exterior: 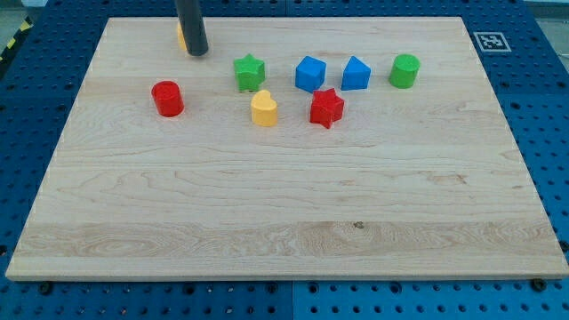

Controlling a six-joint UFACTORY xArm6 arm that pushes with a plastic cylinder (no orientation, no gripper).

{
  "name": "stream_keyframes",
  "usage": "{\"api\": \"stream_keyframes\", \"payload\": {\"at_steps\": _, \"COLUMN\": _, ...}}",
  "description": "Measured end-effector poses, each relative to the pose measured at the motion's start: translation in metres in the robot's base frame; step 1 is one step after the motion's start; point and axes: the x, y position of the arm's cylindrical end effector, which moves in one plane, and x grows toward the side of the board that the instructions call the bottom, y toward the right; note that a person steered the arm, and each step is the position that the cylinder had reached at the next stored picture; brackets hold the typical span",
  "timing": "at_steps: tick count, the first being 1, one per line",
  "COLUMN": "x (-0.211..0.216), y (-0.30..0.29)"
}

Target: Slide the yellow hexagon left a bit

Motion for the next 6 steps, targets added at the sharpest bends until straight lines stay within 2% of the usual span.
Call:
{"api": "stream_keyframes", "payload": {"at_steps": 3, "x": -0.042, "y": 0.041}}
{"api": "stream_keyframes", "payload": {"at_steps": 6, "x": -0.042, "y": 0.006}}
